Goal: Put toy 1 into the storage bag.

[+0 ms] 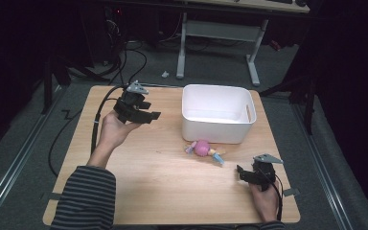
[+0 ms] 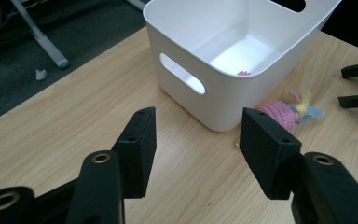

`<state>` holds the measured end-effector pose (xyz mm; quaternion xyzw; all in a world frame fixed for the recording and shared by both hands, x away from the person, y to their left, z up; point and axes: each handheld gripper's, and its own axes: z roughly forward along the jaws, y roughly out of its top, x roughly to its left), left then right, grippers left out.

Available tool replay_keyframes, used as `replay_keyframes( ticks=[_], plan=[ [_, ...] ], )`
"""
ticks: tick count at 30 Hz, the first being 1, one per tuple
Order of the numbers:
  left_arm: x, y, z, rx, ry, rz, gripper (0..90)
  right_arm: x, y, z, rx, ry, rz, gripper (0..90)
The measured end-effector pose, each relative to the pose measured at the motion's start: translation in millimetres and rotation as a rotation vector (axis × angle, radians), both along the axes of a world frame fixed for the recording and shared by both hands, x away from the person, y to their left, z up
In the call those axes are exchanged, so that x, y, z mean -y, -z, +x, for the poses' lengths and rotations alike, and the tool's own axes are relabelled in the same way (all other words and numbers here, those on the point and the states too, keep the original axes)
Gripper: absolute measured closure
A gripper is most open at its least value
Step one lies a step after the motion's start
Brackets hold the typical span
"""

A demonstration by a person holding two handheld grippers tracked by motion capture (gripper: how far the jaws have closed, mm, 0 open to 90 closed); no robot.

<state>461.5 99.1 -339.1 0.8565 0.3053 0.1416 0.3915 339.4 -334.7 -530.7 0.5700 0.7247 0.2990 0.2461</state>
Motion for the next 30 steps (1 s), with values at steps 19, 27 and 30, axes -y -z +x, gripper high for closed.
replay_keyframes(
  ticks=[19,27,30],
  plan=[
    [-20.6,18.1,-18.0,-0.009,-0.025,-0.024,45.6,-0.3,0.0,-0.2,0.000,0.002,-0.001,21.5],
    [-26.9,21.9,-25.3,-0.004,-0.036,-0.031,45.1,-0.3,0.0,-0.4,0.000,0.002,-0.002,21.5],
    [-29.2,23.9,-28.7,-0.001,-0.038,-0.043,45.0,-0.4,0.0,-0.4,0.000,0.001,-0.001,21.4]
  ],
)
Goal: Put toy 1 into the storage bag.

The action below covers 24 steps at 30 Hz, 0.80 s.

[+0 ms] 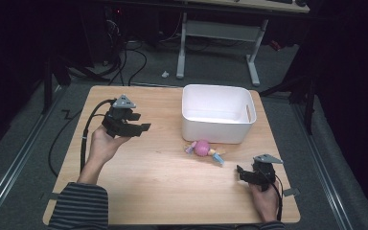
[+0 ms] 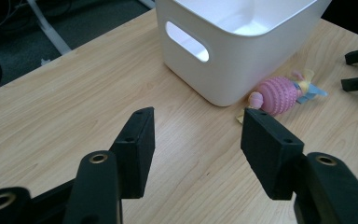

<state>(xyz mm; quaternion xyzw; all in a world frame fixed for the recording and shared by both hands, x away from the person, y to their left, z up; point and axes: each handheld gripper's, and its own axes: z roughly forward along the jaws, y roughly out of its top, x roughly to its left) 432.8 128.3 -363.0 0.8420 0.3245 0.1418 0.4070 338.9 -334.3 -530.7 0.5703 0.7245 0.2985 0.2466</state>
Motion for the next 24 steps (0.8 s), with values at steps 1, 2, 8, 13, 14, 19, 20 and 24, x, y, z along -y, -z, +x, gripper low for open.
replay_keyframes(
  ticks=[1,2,8,13,14,19,20,24],
  plan=[
    [-0.7,0.6,-0.7,-0.001,0.000,0.000,45.0,0.0,0.0,0.0,0.000,0.000,-0.001,21.5],
    [-1.6,1.6,-1.9,-0.001,-0.003,-0.002,44.9,0.0,0.0,0.0,0.000,0.000,0.000,21.5],
    [-4.5,5.6,-7.2,0.001,-0.008,-0.007,44.2,0.0,0.0,-0.1,0.000,0.000,0.000,21.5],
    [-5.4,11.7,-11.2,-0.005,-0.009,-0.009,43.6,-0.1,0.0,-0.2,0.000,0.000,-0.001,21.4],
    [-6.2,13.5,-11.9,-0.007,-0.008,-0.010,43.5,-0.1,0.0,-0.2,0.000,0.000,0.000,21.4],
    [-8.1,19.7,-15.8,-0.007,-0.023,-0.012,42.9,-0.1,0.0,-0.3,-0.001,0.000,0.000,21.4],
    [-8.2,20.9,-16.9,-0.005,-0.024,-0.012,42.8,-0.1,-0.1,-0.3,-0.001,0.000,0.000,21.4],
    [-6.8,27.0,-20.6,-0.005,-0.027,0.004,42.1,-0.1,-0.1,-0.3,-0.001,0.000,0.000,21.5]
  ],
)
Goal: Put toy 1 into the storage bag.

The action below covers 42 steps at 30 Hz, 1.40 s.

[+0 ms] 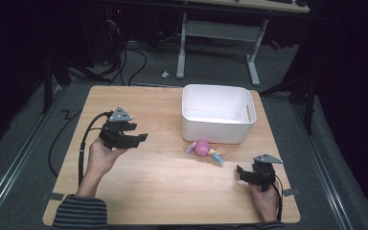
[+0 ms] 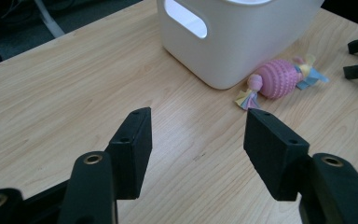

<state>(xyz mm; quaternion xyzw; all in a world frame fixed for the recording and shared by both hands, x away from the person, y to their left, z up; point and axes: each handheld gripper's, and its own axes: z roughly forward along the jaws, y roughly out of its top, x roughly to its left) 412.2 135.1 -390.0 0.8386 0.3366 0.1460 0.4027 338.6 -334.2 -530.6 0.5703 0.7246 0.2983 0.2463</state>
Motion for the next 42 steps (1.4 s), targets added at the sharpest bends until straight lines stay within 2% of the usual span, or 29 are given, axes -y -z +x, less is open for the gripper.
replay_keyframes(
  ticks=[10,16,32,42],
  plan=[
    [1.2,13.9,-5.9,-0.012,-0.001,-0.001,41.4,-0.2,0.0,-0.2,-0.001,0.001,0.001,21.4],
    [3.2,22.2,-10.9,-0.012,-0.001,0.014,40.8,-0.3,0.0,-0.3,-0.001,0.001,0.001,21.4],
    [3.8,45.5,-21.2,-0.032,-0.010,-0.013,39.5,-0.4,0.0,-0.5,-0.001,0.001,0.002,21.4],
    [6.0,61.6,-25.4,-0.050,-0.024,-0.011,38.0,-0.4,0.0,-0.5,-0.001,0.001,0.002,21.4]
  ],
)
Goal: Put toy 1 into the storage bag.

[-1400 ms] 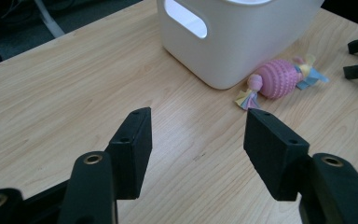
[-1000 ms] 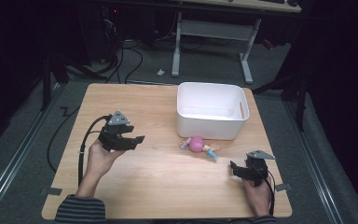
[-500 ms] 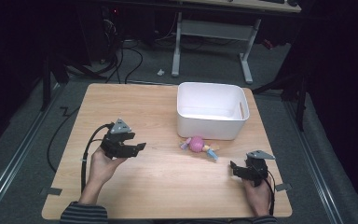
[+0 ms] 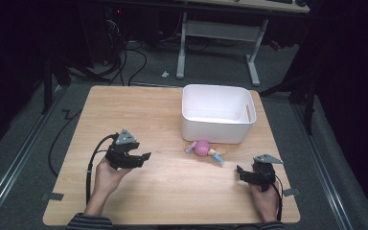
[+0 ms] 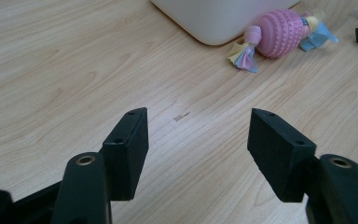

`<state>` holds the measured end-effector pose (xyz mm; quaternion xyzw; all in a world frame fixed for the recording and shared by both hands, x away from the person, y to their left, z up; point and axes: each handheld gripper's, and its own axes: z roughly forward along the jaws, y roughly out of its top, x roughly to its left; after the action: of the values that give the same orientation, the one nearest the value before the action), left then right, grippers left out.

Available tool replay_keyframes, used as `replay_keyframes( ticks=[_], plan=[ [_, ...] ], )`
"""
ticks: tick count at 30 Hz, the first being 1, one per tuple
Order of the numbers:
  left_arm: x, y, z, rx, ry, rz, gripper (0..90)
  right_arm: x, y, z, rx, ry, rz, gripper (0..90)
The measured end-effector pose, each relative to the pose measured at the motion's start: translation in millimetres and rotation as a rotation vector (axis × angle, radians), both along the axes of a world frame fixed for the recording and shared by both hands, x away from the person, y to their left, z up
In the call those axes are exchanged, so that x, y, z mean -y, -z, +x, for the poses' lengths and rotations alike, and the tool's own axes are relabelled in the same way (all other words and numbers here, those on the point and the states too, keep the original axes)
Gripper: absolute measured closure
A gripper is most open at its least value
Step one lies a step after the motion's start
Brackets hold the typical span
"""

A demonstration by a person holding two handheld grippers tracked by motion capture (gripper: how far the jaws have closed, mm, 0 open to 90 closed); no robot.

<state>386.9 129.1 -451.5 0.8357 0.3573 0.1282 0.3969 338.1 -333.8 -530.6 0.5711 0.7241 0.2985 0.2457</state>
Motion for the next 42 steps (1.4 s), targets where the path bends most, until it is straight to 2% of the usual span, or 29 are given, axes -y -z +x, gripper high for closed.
replay_keyframes(
  ticks=[10,15,18,25,30,39,42],
  plan=[
    [2.7,19.8,-3.1,-0.022,-0.021,0.005,36.3,0.0,0.0,0.0,0.000,0.000,0.000,21.5],
    [5.0,31.5,-4.2,-0.036,-0.032,-0.010,35.2,0.0,0.0,0.0,0.000,0.000,0.000,21.4],
    [7.6,38.3,-3.9,-0.054,-0.031,-0.007,34.5,0.0,0.0,0.0,0.000,0.000,0.000,21.4],
    [14.6,51.7,-4.3,-0.047,-0.050,0.007,33.4,0.0,0.0,0.1,0.000,0.000,0.000,21.4],
    [18.7,64.8,-1.8,-0.059,-0.071,0.015,32.7,-0.1,0.0,0.3,0.000,0.000,0.000,21.4],
    [25.4,77.6,1.6,-0.039,-0.102,0.044,32.0,-0.1,0.0,0.3,0.000,0.000,0.000,21.4],
    [29.1,79.0,1.5,-0.020,-0.108,0.059,31.7,-0.1,-0.1,0.3,0.000,0.000,0.000,21.4]
  ],
)
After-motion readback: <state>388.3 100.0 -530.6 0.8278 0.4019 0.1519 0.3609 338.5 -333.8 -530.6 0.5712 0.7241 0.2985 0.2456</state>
